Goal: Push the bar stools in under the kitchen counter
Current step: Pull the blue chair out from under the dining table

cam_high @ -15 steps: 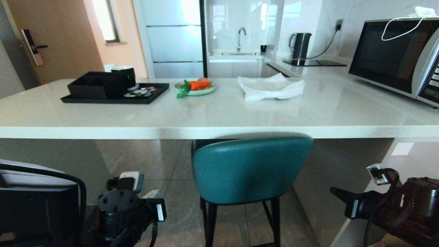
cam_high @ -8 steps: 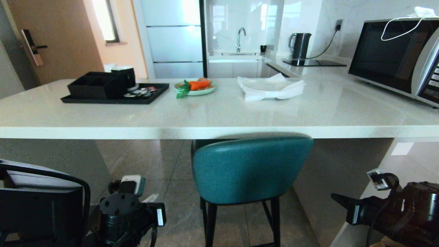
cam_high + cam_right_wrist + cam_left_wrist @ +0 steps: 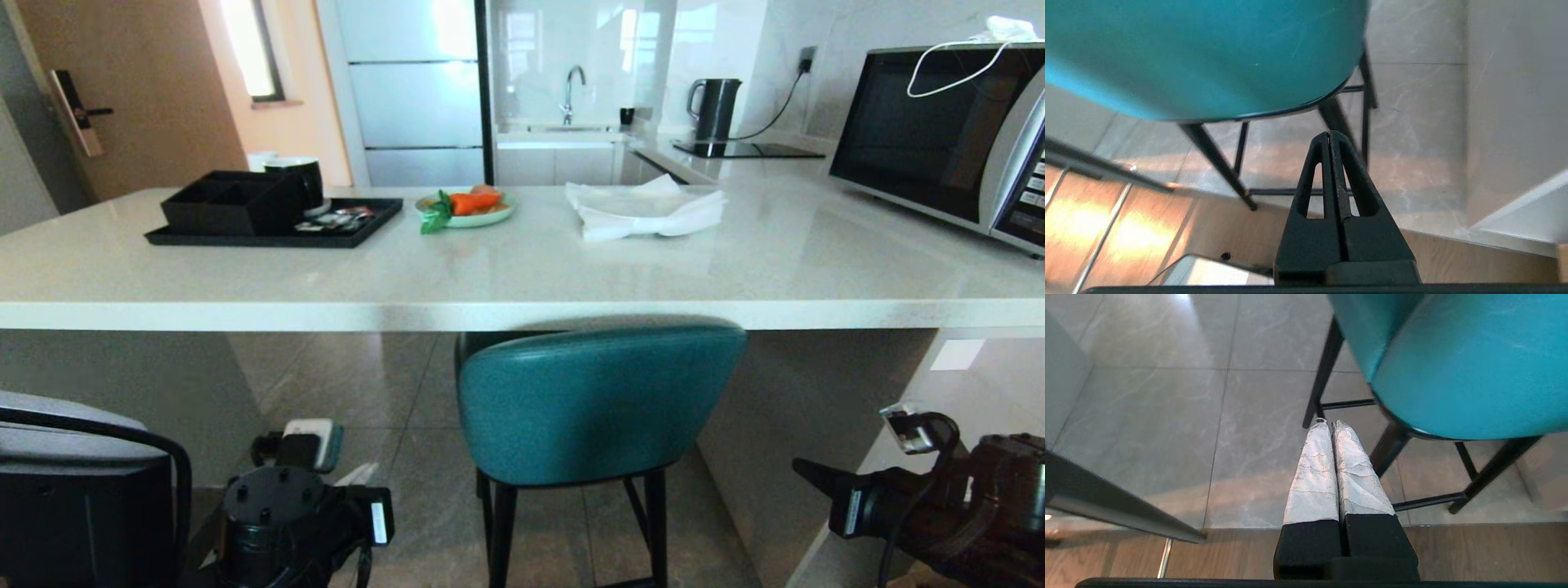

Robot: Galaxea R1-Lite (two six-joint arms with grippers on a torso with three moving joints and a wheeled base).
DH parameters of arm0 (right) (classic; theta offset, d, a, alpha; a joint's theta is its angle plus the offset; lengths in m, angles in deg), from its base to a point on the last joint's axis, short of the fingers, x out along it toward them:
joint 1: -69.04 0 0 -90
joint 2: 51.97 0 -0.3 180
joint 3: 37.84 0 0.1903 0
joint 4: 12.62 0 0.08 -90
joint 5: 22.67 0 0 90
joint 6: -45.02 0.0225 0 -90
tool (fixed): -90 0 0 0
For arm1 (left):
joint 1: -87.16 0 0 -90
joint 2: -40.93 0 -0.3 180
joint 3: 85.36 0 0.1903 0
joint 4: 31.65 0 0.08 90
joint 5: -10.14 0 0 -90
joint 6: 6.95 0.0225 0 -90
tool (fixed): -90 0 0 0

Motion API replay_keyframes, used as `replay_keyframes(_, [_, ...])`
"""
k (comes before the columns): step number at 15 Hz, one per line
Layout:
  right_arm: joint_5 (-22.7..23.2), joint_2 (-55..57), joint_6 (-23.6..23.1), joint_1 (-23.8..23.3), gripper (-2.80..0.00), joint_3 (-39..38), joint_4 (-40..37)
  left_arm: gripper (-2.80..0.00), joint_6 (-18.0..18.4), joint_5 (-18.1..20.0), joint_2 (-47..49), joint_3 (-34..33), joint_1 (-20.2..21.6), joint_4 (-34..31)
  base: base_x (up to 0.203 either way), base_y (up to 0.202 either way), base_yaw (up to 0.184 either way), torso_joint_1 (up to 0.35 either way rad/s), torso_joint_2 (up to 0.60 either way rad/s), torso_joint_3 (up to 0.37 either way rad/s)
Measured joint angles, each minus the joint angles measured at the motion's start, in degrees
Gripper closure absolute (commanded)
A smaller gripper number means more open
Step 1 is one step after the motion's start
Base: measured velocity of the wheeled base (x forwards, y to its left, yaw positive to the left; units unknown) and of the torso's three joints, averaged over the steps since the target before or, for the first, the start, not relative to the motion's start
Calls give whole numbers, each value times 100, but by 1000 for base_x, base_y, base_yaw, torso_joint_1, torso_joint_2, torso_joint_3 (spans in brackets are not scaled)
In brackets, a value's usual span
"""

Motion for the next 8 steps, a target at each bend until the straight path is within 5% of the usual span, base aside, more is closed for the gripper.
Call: replay_keyframes(8, [-316, -158, -3, 18, 0, -8, 0, 0, 161, -455, -138, 1, -464, 2, 0, 0, 0, 0, 0, 0])
